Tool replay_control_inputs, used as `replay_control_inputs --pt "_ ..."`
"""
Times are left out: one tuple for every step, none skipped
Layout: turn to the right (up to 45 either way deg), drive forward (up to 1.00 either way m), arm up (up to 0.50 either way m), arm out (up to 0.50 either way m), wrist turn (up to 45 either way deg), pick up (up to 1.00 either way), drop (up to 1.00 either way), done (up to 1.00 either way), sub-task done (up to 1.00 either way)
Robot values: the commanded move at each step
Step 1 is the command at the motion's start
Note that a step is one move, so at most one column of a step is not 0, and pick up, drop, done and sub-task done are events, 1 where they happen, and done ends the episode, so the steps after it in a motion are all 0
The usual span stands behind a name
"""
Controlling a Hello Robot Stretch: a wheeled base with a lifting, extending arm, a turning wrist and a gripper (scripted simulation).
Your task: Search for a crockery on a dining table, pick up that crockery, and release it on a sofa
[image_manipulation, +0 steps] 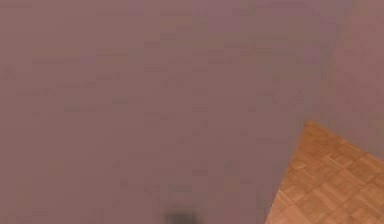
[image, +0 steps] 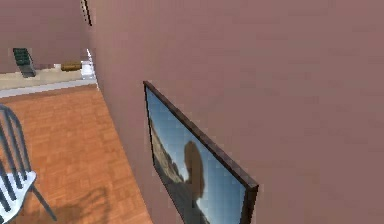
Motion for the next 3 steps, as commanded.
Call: replay_control_inputs --pt "-45.0 0.00 0.00 0.00 0.0 0.00 0.00 0.00 0.00" --pt "3.0 0.00 0.00 0.00 0.0 0.00 0.00 0.00 0.00" --pt "0.0 0.75 0.00 0.00 0.0 0.00 0.00 0.00 0.00"
